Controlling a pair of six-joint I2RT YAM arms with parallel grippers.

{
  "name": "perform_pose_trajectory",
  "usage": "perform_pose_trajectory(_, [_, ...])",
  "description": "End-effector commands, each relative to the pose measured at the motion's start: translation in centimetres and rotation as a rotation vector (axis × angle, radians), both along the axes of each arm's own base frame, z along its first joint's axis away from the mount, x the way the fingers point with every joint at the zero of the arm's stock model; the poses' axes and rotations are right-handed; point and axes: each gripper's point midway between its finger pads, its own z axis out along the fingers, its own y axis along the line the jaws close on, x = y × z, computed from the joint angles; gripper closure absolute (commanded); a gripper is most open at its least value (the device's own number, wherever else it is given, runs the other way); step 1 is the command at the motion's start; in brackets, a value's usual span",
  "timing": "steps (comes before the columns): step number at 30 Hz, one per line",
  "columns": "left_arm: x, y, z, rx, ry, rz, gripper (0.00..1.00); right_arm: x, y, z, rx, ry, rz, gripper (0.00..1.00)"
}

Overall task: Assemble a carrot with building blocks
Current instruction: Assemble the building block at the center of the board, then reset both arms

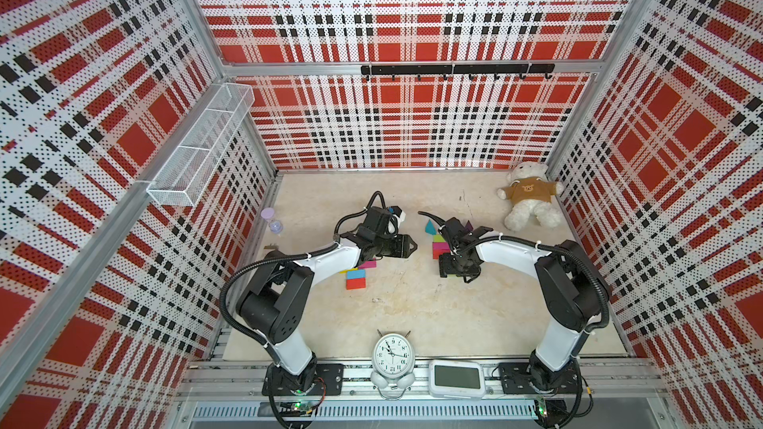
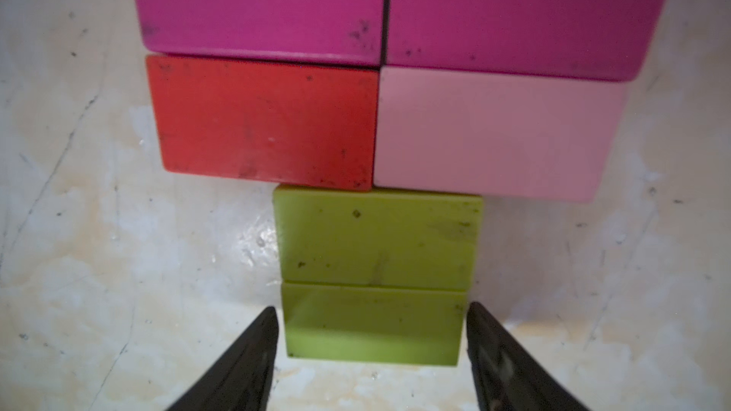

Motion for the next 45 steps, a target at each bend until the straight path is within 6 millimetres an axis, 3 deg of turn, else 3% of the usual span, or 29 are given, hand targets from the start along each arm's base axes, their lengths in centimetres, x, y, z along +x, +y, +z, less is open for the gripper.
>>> perform_pose_trajectory(1, [1.2,-0.1,1.7,-0.029,-0.047,0.023,0.49,1.1,-0.4,3.9,0.011,-0.096,-0.022,0.23])
perform_pose_trajectory(6, [1.9,0.8,3.5,-0.022,-0.097,0.083,0.48,1.9,-1.6,8.0,0.033,-0.212,-0.051,0.23])
perform_pose_trajectory(11, [3.0,3.1,7.7,-0.010,-0.217,0.178,0.38,4.1,-4.2,13.0,0.056,-0.408,-0.111,0.22])
perform_pose_trajectory(15, [3.8,6.7,11.5,0.030,-0.347,0.300,0.16,6.3,-6.3,16.4,0.146,-0.586,-0.172,0.20])
perform_pose_trajectory(16, [3.9,7.6,12.6,0.034,-0.378,0.329,0.00,6.9,-6.9,17.1,0.177,-0.632,-0.183,0.16])
perform_pose_trajectory(19, [4.1,10.2,15.0,0.080,-0.453,0.381,0.01,8.1,-9.1,18.6,0.254,-0.718,-0.228,0.00])
perform_pose_trajectory(22, [4.2,14.1,15.9,0.187,-0.517,0.506,0.01,9.0,-12.0,18.8,0.225,-0.769,-0.265,0.00])
perform_pose_trajectory(27, [4.0,22.9,15.6,0.403,-0.596,0.782,0.01,9.9,-15.9,17.6,0.046,-0.789,-0.304,0.00])
perform_pose_trajectory(28, [4.0,26.0,15.3,0.447,-0.614,0.857,0.01,10.0,-16.5,17.3,0.007,-0.797,-0.305,0.00])
perform_pose_trajectory(29, [3.9,25.7,15.0,0.450,-0.644,0.835,0.01,10.2,-16.9,16.9,-0.013,-0.809,-0.308,0.00])
perform_pose_trajectory(33, [4.1,28.6,14.2,0.503,-0.758,0.886,0.01,10.6,-17.7,15.5,-0.071,-0.890,-0.268,0.00])
perform_pose_trajectory(37, [4.5,29.7,13.0,0.542,-0.799,0.872,0.01,10.3,-19.2,14.3,-0.170,-0.978,-0.266,0.00])
perform_pose_trajectory(41, [5.1,30.0,10.9,0.519,-0.802,0.838,0.01,9.7,-20.1,13.9,-0.232,-1.085,-0.272,0.00])
perform_pose_trajectory(45, [5.6,29.3,8.1,0.483,-0.752,0.787,0.01,9.3,-20.2,14.8,-0.228,-1.168,-0.259,0.00])
